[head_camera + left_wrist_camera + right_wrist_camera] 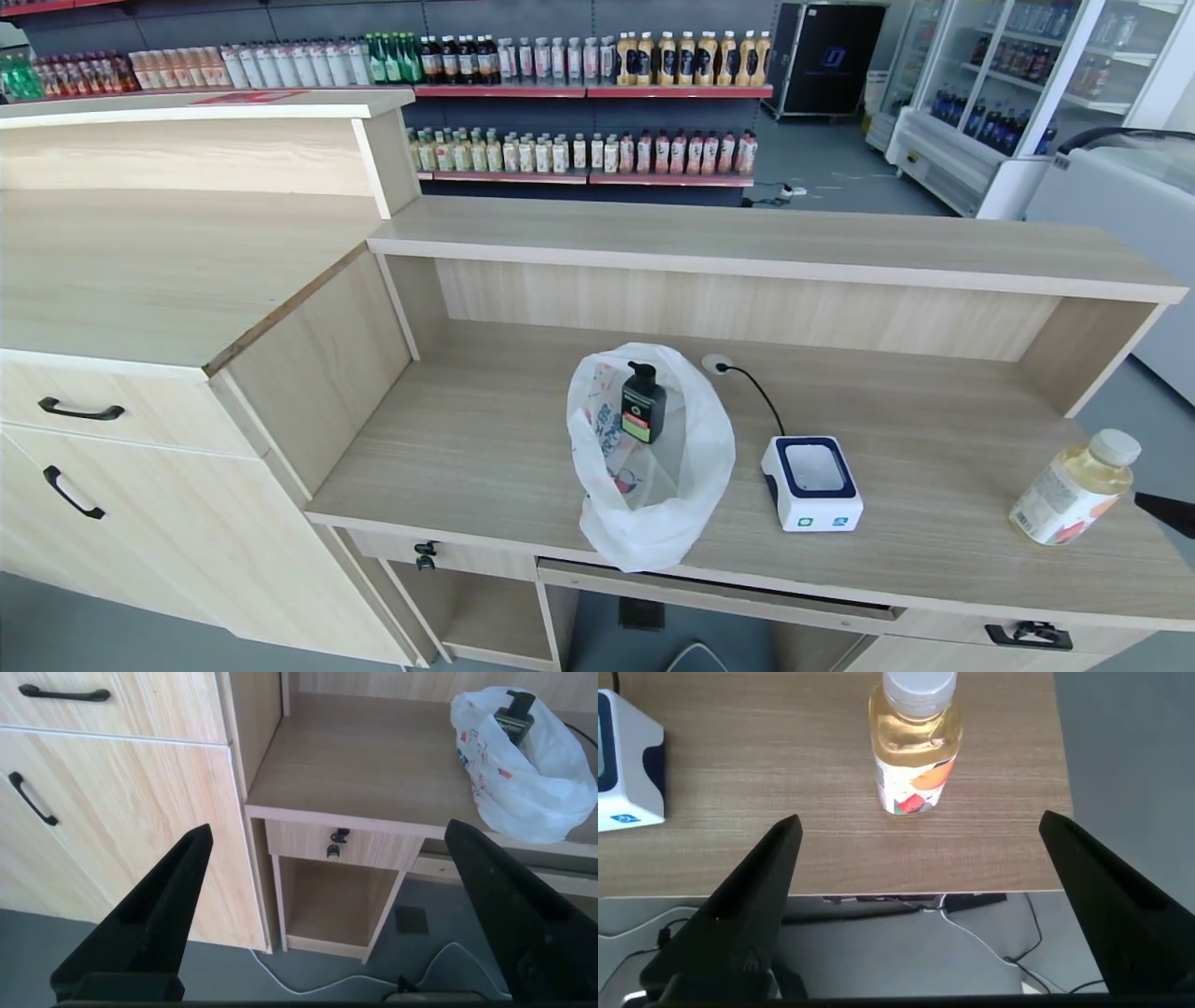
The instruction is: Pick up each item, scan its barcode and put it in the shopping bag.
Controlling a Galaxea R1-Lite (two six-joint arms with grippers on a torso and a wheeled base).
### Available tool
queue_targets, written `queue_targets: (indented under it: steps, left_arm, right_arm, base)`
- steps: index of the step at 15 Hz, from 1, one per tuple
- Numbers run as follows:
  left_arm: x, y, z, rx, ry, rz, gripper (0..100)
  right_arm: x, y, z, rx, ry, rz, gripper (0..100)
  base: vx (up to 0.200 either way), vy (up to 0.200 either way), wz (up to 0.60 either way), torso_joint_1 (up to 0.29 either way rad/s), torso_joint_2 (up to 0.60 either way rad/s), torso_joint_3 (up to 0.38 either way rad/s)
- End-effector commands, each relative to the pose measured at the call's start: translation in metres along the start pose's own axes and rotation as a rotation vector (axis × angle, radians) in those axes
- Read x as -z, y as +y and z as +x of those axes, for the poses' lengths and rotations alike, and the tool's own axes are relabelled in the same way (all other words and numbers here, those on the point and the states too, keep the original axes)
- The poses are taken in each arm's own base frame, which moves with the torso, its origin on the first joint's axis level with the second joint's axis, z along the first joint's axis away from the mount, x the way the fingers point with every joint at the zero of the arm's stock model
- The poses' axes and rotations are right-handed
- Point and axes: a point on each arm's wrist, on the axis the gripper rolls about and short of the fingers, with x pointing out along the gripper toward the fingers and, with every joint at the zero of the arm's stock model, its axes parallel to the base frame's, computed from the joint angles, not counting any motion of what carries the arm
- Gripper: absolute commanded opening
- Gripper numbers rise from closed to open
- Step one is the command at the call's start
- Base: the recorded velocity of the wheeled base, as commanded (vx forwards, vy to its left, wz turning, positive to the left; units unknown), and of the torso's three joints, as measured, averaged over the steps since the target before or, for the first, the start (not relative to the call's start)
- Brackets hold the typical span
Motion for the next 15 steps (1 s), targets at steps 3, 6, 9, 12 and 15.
queue_targets:
  steps: [3, 6, 9, 12, 15]
  left_arm:
    - [0.000, 0.000, 0.000, 0.000, -0.001, 0.001, 100]
    - [0.000, 0.000, 0.000, 0.000, 0.001, 0.001, 100]
    - [0.000, 0.000, 0.000, 0.000, 0.001, 0.004, 100]
    - [0.000, 0.000, 0.000, 0.000, 0.001, 0.001, 100]
    - [0.000, 0.000, 0.000, 0.000, -0.001, -0.001, 100]
  right_arm:
    - [0.001, 0.000, 0.007, -0.018, 0.004, -0.004, 100]
    - [-0.003, 0.004, 0.010, -0.029, -0.022, -0.027, 100]
    - [-0.003, 0.002, 0.015, -0.028, -0.031, -0.032, 100]
    - [0.000, -0.001, 0.020, -0.026, -0.048, -0.039, 100]
    - [0.002, -0.004, 0.026, -0.016, -0.106, -0.029, 100]
  base:
    - [0.000, 0.000, 0.00, 0.000, 0.00, 0.000]
    - [0.000, 0.000, 0.00, 0.000, 0.00, 0.000]
    - [0.000, 0.000, 0.00, 0.000, 0.00, 0.000]
    - [-0.067, 0.000, 0.00, 0.002, 0.00, 0.001]
    - [-0.067, 0.000, 0.00, 0.006, 0.00, 0.001]
